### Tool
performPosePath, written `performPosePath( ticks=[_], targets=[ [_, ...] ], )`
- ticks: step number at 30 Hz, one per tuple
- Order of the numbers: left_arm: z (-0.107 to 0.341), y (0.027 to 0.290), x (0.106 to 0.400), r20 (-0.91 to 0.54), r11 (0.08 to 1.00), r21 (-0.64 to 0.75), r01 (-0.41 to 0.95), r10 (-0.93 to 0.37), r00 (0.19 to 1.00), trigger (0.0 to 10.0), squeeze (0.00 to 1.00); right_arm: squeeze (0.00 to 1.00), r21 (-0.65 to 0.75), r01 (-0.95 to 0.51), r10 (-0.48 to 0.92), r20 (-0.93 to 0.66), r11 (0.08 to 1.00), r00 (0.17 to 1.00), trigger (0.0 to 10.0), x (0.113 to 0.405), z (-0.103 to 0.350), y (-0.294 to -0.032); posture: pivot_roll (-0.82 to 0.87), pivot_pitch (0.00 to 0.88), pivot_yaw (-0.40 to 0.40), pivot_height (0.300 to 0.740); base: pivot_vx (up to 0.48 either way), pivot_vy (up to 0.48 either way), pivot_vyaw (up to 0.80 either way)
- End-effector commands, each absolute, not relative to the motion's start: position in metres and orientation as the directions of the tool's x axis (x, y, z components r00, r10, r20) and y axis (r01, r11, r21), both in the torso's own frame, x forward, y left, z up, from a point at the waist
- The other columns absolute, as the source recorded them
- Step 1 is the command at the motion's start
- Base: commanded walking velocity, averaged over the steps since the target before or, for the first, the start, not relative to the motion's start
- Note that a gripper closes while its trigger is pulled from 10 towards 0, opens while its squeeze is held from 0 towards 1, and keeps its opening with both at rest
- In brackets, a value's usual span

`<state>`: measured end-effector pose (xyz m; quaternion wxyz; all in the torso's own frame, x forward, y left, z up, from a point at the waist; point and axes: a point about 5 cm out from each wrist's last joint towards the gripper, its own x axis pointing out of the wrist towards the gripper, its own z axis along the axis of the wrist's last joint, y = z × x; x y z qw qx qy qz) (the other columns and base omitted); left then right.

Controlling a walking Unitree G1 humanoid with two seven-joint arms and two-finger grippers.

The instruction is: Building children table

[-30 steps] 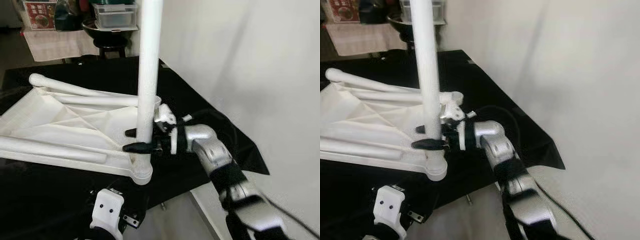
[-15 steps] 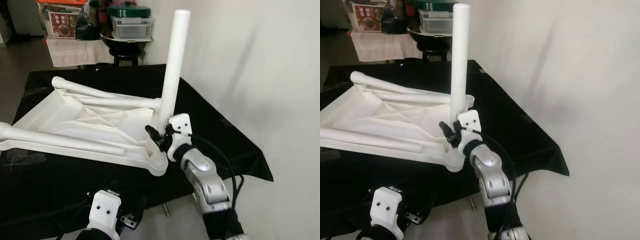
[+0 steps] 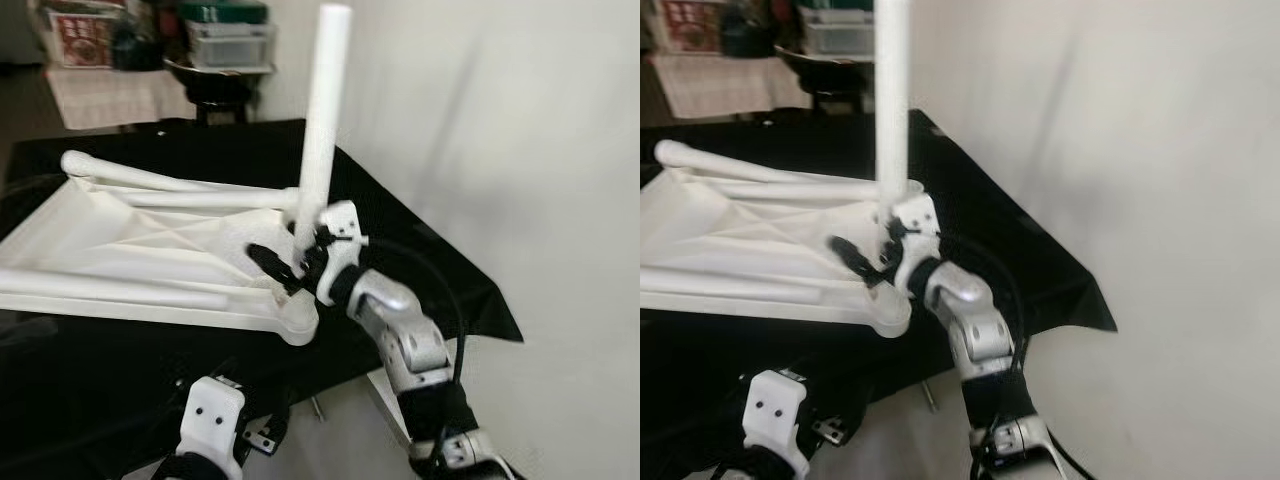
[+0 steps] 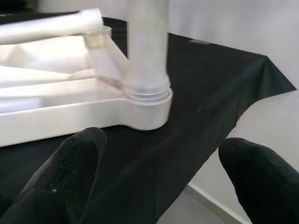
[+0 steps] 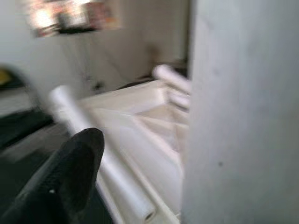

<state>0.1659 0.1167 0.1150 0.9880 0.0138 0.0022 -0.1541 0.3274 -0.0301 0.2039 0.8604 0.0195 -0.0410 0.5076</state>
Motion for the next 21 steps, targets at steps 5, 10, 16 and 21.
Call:
performPosePath(
  ticks=[5, 10, 16, 21],
  targets=[
    [0.114, 0.115, 0.164, -0.016, 0.953, 0.015, 0.304, -0.303, 0.953, 10.0, 0.0, 0.0, -0.118, -0.958, 0.965, 0.038, 0.262, 0.259, 10.0, 0.332, 0.206, -0.02, 0.0, 0.039, -0.119, 0.74, 0.0, 0.0, 0.0],
    [0.115, 0.115, 0.161, -0.017, 0.953, 0.015, 0.303, -0.303, 0.953, 10.0, 0.0, 0.0, -0.122, -0.98, 0.988, -0.001, 0.155, 0.156, 10.0, 0.333, 0.206, -0.016, 0.02, 0.061, -0.119, 0.74, 0.0, 0.0, 0.0],
    [0.118, 0.112, 0.148, -0.032, 0.951, -0.012, 0.308, -0.308, 0.951, 10.0, 0.0, 0.0, -0.062, -0.997, 0.997, -0.077, -0.035, -0.03, 10.0, 0.333, 0.195, -0.009, 0.04, 0.11, -0.121, 0.74, 0.0, 0.0, 0.0],
    [0.119, 0.111, 0.141, -0.045, 0.948, -0.021, 0.318, -0.318, 0.947, 10.0, 0.0, 0.0, -0.038, -0.995, 0.993, -0.077, -0.096, -0.093, 0.3, 0.334, 0.191, -0.006, 0.05, 0.131, -0.119, 0.74, 0.0, 0.0, 0.0]
  ],
)
